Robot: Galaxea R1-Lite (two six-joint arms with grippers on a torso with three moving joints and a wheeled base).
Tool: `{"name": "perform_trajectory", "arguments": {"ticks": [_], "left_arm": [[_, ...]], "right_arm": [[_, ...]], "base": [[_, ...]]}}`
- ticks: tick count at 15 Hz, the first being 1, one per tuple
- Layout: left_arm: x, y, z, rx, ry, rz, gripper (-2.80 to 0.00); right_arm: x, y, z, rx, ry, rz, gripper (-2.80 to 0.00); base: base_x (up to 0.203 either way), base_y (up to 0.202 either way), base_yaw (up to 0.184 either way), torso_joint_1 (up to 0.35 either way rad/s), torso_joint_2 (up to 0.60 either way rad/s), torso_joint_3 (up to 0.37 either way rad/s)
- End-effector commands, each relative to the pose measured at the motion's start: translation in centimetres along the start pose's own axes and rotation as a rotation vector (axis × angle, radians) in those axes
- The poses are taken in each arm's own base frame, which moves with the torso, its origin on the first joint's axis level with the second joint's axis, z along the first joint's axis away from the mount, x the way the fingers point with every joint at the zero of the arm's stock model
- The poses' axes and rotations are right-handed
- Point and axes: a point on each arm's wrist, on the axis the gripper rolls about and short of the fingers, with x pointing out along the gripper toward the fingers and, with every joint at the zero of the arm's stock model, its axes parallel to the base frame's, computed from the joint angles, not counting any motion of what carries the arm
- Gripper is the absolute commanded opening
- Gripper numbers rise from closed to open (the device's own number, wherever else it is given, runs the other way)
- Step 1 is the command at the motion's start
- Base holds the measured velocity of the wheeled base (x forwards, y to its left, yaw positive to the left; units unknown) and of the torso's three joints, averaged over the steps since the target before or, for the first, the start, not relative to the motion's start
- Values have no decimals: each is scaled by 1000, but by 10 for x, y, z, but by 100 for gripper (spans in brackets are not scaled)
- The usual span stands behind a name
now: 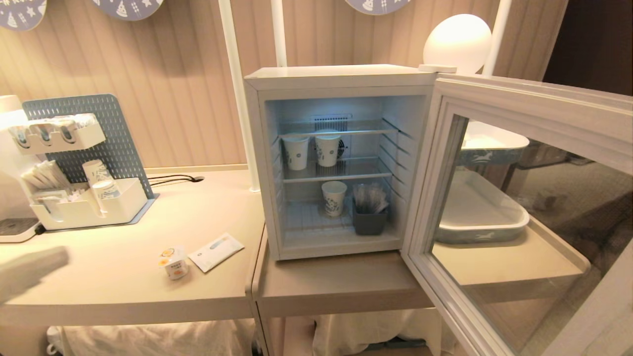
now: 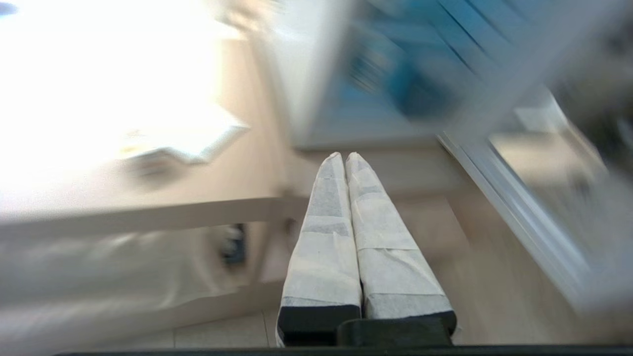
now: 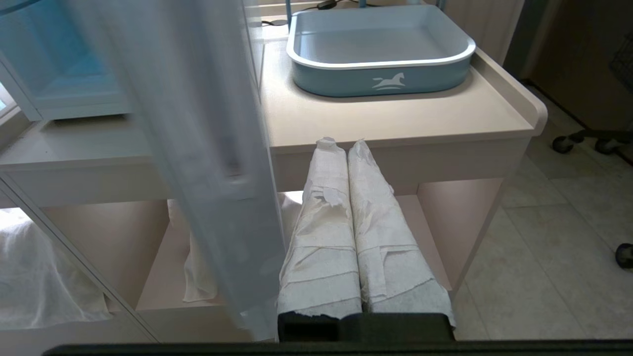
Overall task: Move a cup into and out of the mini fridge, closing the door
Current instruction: Put the yoghurt in the freezer
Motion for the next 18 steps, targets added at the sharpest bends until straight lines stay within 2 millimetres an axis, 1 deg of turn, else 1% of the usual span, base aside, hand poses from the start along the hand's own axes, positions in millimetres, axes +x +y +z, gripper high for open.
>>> {"name": "perform_trajectory", "arguments": {"ticks": [1,2,3,5,6,7,8,9,10,11,12,13,14,16,18], "left_arm": [[-75,24,-6,-87,-135,163,-280],[-96,22,-8,-116,-179,241,-280],[-120,13,-13,-129,-229,292,-280],[-163,-17,-33,-107,-263,262,-280],[-173,-26,-44,-103,-237,264,-280],[-177,-28,-49,-89,-231,246,-280],[-178,-23,-53,-59,-233,198,-280],[-179,-13,-54,-15,-243,131,-280],[-177,-5,-59,19,-245,125,-280],[-175,-1,-72,50,-253,139,-280],[-174,2,-92,106,-270,147,-280],[-163,8,-109,142,-266,163,-280],[-149,14,-117,130,-271,173,-280],[-104,28,-131,135,-280,204,-280],[-57,48,-162,200,-253,233,-280]], "right_arm": [[0,0,0,0,1,-1,-280],[0,0,0,0,1,-1,-280],[0,0,0,0,1,-1,-280],[0,0,0,0,2,-1,-280],[0,0,1,0,1,-1,-280],[0,0,1,0,1,-1,-280],[0,0,0,0,2,-1,-280],[0,0,0,0,2,-1,-280],[0,0,1,0,1,-1,-280],[0,0,0,0,1,-1,-280],[0,0,0,0,1,-1,-280],[0,0,1,0,1,-1,-280],[0,0,1,0,1,-1,-280],[0,0,1,0,1,-1,-280],[0,0,1,0,1,-1,-280]], "base": [[0,0,0,0,0,0],[0,0,0,0,0,0],[0,0,0,0,0,0],[0,0,0,0,0,0],[0,0,0,0,0,0],[0,0,0,0,0,0],[0,0,0,0,0,0],[0,0,0,0,0,0],[0,0,0,0,0,0],[0,0,0,0,0,0],[0,0,0,0,0,0],[0,0,0,0,0,0],[0,0,0,0,0,0],[0,0,0,0,0,0],[0,0,0,0,0,0]]}}
